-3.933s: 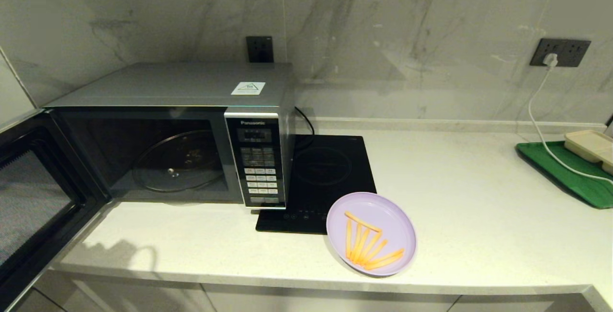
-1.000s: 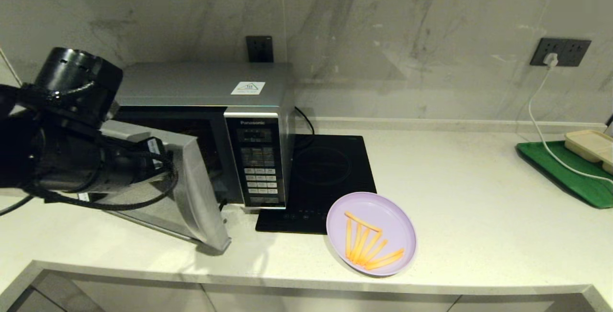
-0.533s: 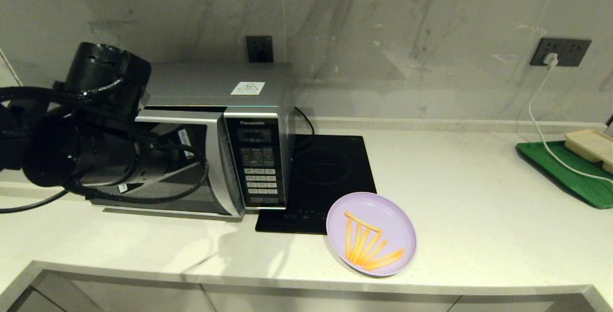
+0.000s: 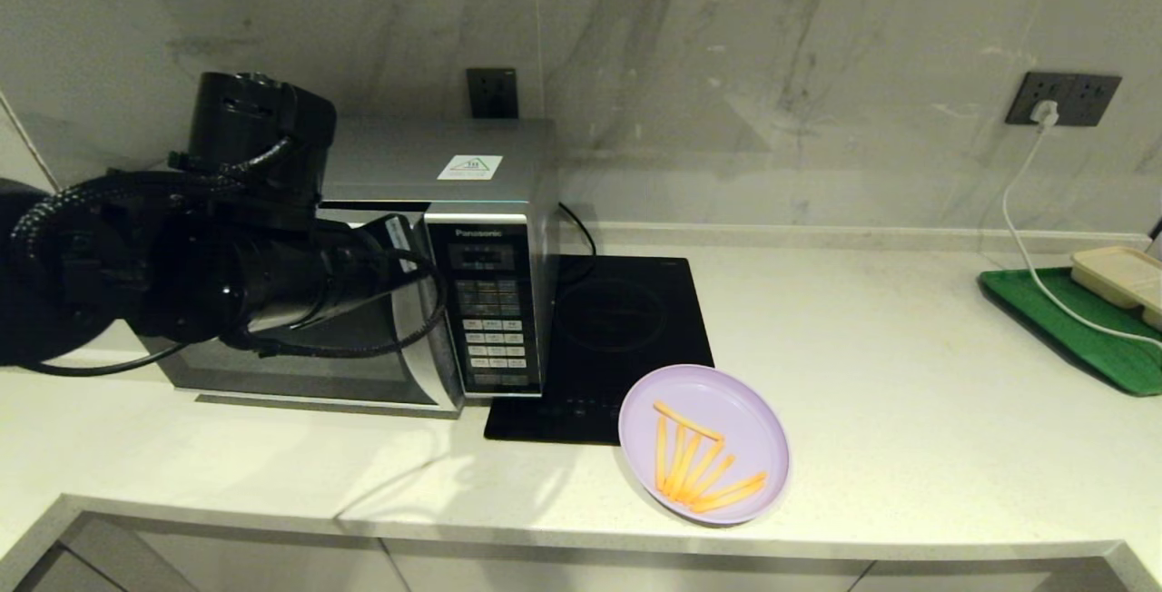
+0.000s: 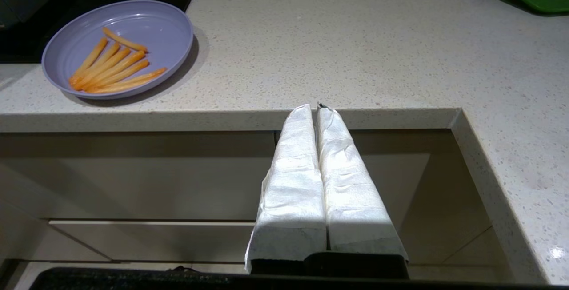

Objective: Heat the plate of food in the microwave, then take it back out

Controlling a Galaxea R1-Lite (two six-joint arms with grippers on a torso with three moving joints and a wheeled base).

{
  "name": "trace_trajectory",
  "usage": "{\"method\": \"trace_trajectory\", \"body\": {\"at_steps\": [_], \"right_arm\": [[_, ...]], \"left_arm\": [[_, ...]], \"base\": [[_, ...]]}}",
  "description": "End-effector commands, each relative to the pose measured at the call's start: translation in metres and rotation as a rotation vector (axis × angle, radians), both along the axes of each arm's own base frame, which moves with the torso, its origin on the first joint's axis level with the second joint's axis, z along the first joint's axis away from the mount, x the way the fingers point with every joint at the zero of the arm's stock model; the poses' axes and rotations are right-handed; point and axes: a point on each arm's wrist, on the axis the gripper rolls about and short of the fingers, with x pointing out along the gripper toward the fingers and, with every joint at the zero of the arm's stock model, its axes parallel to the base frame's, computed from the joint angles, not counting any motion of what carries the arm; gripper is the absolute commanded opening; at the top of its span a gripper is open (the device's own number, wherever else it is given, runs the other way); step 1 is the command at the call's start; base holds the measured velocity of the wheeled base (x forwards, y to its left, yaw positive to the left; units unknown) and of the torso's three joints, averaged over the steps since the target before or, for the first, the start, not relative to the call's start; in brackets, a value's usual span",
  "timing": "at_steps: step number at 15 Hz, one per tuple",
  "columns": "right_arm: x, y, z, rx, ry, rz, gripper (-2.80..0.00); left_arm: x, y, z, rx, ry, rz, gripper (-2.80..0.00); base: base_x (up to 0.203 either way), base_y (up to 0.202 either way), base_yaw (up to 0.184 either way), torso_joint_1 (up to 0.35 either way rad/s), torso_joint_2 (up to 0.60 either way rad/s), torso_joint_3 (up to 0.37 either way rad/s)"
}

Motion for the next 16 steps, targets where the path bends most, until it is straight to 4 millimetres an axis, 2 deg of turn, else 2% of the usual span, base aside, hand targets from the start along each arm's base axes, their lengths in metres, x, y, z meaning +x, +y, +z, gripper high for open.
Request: {"method": "trace_trajectory", "body": {"at_steps": [1, 6, 12, 14, 16], "right_arm": [[0.0, 0.0, 0.0, 0.0, 0.001, 0.001, -2.8], [0.0, 0.0, 0.0, 0.0, 0.001, 0.001, -2.8], [0.0, 0.0, 0.0, 0.0, 0.001, 0.001, -2.8], [0.0, 0.0, 0.0, 0.001, 0.001, 0.0, -2.8], [0.0, 0.0, 0.0, 0.002, 0.001, 0.002, -2.8]], "left_arm": [[0.008, -0.003, -0.006, 0.017, 0.001, 0.01, -2.8], [0.015, -0.005, -0.006, 0.007, -0.065, 0.036, -2.8], [0.012, -0.004, -0.011, 0.121, -0.174, 0.011, -2.8], [-0.007, -0.001, 0.001, 0.107, -0.218, 0.003, -2.8], [-0.041, 0.006, 0.014, 0.111, -0.261, -0.045, -2.8]], "base": [[0.0, 0.0, 0.0, 0.0, 0.0, 0.0], [0.0, 0.0, 0.0, 0.0, 0.0, 0.0], [0.0, 0.0, 0.0, 0.0, 0.0, 0.0], [0.0, 0.0, 0.0, 0.0, 0.0, 0.0], [0.0, 0.0, 0.0, 0.0, 0.0, 0.0]]}}
